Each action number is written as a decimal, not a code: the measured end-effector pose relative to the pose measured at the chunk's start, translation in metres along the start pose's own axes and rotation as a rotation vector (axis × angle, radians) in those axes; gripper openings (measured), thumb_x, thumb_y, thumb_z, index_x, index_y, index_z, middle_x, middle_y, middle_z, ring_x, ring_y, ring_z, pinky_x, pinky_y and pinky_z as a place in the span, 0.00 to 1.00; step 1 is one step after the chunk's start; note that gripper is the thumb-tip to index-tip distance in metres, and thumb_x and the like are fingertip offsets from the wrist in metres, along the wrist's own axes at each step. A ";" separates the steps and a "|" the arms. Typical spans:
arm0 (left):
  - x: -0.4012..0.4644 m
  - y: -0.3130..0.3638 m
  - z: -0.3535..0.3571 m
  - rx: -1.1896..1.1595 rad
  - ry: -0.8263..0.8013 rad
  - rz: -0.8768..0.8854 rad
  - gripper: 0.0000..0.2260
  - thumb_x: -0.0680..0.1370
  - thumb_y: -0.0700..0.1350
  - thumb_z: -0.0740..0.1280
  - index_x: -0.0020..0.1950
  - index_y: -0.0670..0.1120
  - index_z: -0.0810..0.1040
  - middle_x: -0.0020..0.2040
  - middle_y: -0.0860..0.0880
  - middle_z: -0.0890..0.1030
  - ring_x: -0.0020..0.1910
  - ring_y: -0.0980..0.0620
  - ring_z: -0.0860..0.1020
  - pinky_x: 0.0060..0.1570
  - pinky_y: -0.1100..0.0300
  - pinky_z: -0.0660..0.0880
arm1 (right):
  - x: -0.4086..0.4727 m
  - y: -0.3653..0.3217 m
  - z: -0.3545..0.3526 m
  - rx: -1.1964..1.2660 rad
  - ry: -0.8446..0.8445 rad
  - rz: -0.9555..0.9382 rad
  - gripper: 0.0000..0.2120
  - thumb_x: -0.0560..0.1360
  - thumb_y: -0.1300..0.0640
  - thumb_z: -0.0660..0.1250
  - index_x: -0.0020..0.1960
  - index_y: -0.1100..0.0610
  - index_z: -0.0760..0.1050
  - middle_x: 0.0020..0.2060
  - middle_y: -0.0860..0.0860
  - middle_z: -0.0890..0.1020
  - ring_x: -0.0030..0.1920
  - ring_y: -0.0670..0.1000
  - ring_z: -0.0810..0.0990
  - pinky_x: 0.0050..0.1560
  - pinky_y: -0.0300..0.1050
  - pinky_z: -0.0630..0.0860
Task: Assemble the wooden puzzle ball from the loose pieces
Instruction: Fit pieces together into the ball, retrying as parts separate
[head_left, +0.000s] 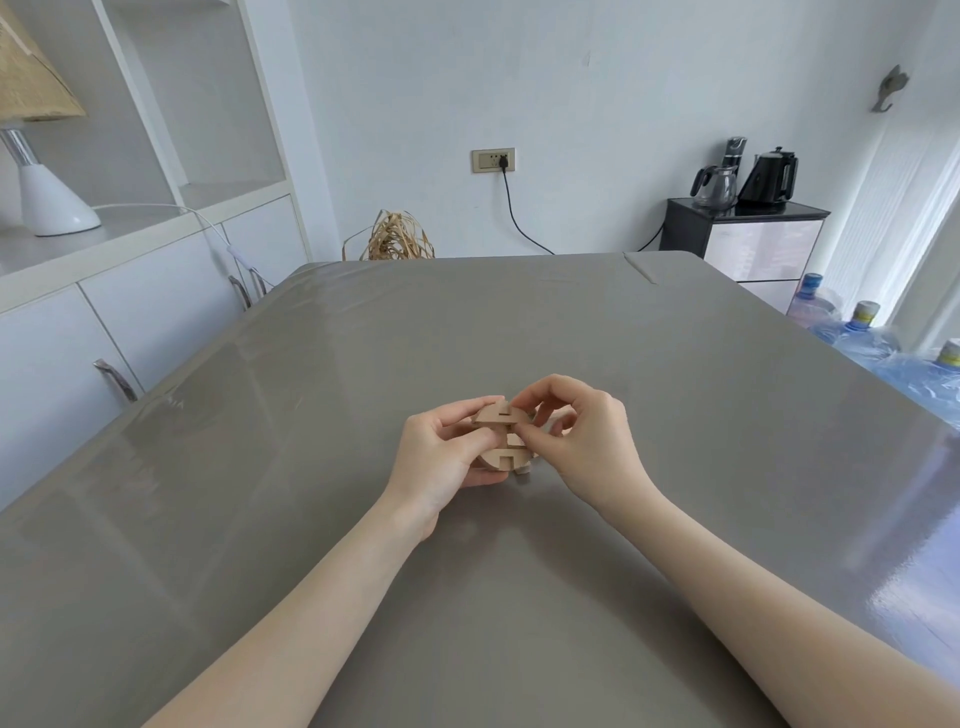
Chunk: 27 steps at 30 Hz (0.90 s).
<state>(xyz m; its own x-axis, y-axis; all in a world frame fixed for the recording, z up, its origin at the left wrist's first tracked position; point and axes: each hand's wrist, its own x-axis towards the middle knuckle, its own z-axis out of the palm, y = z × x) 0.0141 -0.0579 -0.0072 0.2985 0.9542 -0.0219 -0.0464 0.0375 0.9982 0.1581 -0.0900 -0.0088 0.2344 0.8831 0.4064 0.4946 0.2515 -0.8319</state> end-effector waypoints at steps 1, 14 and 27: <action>-0.001 -0.001 0.001 0.025 0.001 0.020 0.14 0.74 0.33 0.66 0.56 0.45 0.82 0.45 0.44 0.84 0.39 0.51 0.83 0.38 0.57 0.80 | 0.000 0.000 0.001 -0.008 0.020 -0.010 0.04 0.70 0.63 0.71 0.40 0.55 0.79 0.33 0.44 0.78 0.30 0.42 0.72 0.35 0.33 0.70; -0.004 -0.003 0.003 0.304 0.061 0.232 0.18 0.73 0.34 0.69 0.60 0.49 0.80 0.48 0.49 0.84 0.40 0.47 0.82 0.38 0.54 0.82 | 0.000 -0.004 -0.003 -0.014 -0.051 -0.011 0.10 0.68 0.65 0.73 0.45 0.52 0.83 0.36 0.41 0.79 0.31 0.38 0.74 0.37 0.32 0.71; -0.005 0.002 0.001 0.261 0.029 0.352 0.12 0.73 0.32 0.68 0.51 0.46 0.73 0.45 0.49 0.86 0.38 0.47 0.84 0.39 0.51 0.79 | -0.002 -0.009 -0.006 0.099 0.044 -0.009 0.13 0.65 0.65 0.76 0.40 0.48 0.80 0.35 0.43 0.83 0.35 0.41 0.79 0.41 0.31 0.75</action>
<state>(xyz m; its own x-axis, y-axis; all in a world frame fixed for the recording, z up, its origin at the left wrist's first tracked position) 0.0133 -0.0628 -0.0050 0.2802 0.9034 0.3246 0.1033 -0.3646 0.9254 0.1587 -0.0960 0.0000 0.2679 0.8628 0.4287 0.4127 0.2994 -0.8603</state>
